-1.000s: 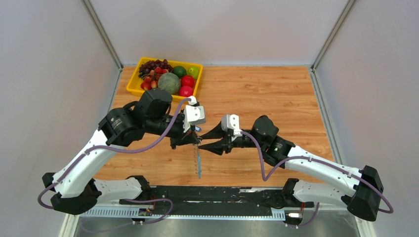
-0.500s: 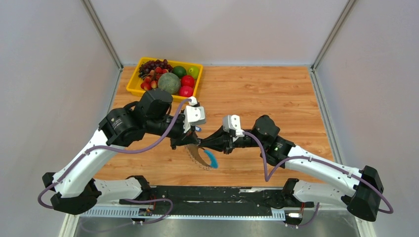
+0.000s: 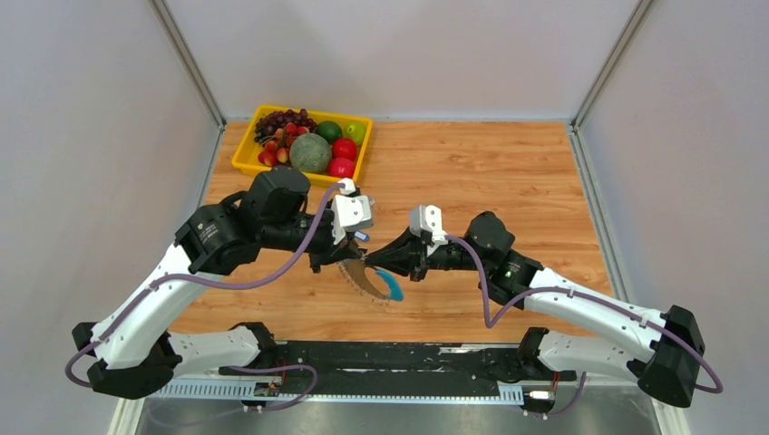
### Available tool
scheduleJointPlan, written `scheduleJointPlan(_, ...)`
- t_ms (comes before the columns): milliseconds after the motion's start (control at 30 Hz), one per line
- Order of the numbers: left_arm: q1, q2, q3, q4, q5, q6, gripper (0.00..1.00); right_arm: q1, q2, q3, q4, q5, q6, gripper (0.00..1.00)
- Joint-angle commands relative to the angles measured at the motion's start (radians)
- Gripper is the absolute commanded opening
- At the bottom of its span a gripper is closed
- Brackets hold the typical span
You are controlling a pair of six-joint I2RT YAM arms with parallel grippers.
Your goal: Remove the keys from the keyring
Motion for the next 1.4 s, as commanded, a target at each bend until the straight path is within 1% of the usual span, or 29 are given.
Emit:
scheduleJointPlan(0,-0.004,-0.060,-0.036,0.080,-0.074,0.032,0.00,-0.017,-0.037,0.009,0.025,0.041,0.066,0.00)
scheduleJointPlan(133,-0.003,-0.094,-0.084,0.106,-0.120,0.042,0.00,-0.033,-0.051,-0.003,0.031,0.051,0.091,0.00)
scheduleJointPlan(300,-0.004,-0.089,-0.120,0.100,-0.146,0.043,0.00,-0.046,-0.058,-0.005,0.038,0.090,0.121,0.00)
scheduleJointPlan(533,-0.003,-0.080,-0.191,0.120,-0.176,0.034,0.00,-0.057,-0.083,-0.026,0.101,0.091,0.169,0.00)
scheduleJointPlan(767,-0.002,-0.044,-0.197,0.100,-0.221,0.018,0.00,-0.073,-0.121,-0.045,0.109,0.124,0.180,0.00)
scheduleJointPlan(833,-0.002,-0.045,-0.204,0.103,-0.210,0.021,0.00,-0.079,-0.126,-0.053,0.123,0.130,0.190,0.00)
scheduleJointPlan(933,-0.002,-0.054,-0.225,0.136,-0.151,0.013,0.00,-0.079,-0.124,-0.069,0.167,0.139,0.213,0.00)
scheduleJointPlan(1167,-0.002,-0.072,-0.279,0.287,-0.007,-0.038,0.00,-0.080,-0.073,-0.084,0.247,0.134,0.260,0.00)
scheduleJointPlan(1267,-0.002,-0.064,-0.285,0.308,0.020,-0.052,0.00,-0.081,-0.062,-0.101,0.304,0.131,0.283,0.00)
scheduleJointPlan(1367,-0.002,-0.061,-0.291,0.331,0.021,-0.055,0.00,-0.080,-0.042,-0.103,0.325,0.120,0.298,0.00)
